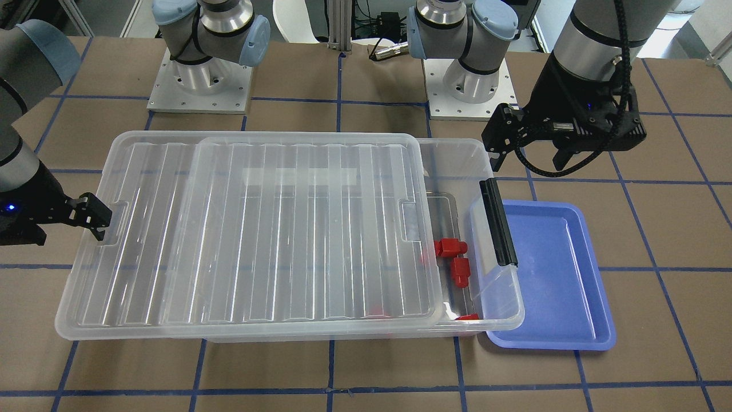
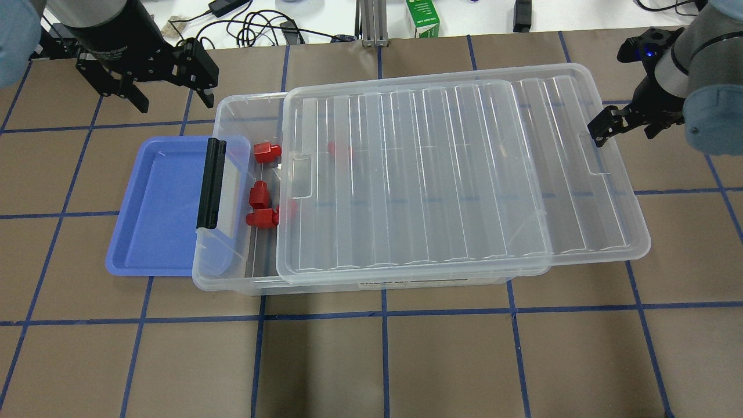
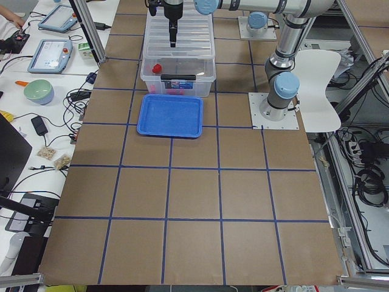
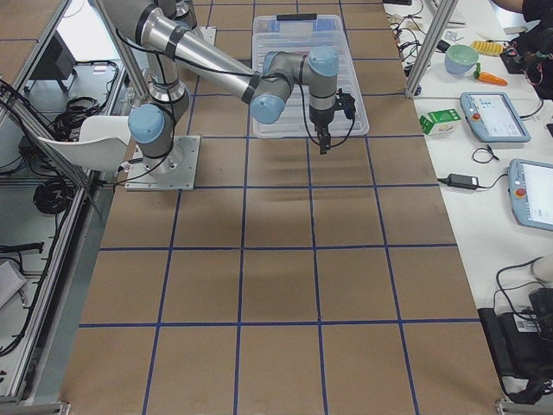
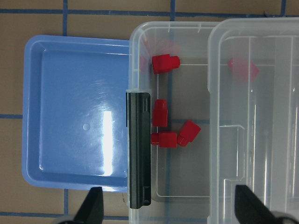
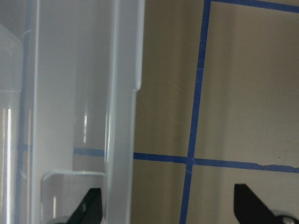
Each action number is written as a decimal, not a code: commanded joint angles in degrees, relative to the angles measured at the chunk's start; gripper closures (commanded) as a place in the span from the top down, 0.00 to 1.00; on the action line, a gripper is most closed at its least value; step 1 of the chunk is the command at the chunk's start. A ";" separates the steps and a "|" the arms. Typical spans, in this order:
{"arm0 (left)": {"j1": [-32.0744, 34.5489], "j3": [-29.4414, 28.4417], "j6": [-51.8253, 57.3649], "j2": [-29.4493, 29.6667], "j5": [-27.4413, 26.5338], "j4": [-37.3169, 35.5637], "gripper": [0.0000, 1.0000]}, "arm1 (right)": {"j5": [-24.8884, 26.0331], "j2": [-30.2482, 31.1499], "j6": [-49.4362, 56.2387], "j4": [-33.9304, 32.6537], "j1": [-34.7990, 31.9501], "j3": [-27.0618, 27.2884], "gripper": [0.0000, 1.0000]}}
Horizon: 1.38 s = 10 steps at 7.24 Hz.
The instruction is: Place red block in blue tray from box
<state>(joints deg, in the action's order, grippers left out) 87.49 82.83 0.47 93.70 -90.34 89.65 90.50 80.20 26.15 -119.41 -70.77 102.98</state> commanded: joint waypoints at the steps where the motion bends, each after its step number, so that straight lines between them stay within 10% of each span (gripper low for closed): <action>1: -0.04 -0.12 -0.03 0.16 0.08 0.00 1.00 | 0.11 0.31 2.05 0.05 1.42 -0.06 1.00; 10: -0.03 -0.30 -0.12 -0.28 -2.12 0.18 1.00 | 0.81 0.49 6.02 0.23 7.13 -1.03 1.00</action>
<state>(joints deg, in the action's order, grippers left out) 87.51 82.38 0.38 93.42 -92.48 89.82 91.20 80.69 32.17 -119.28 -64.52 102.05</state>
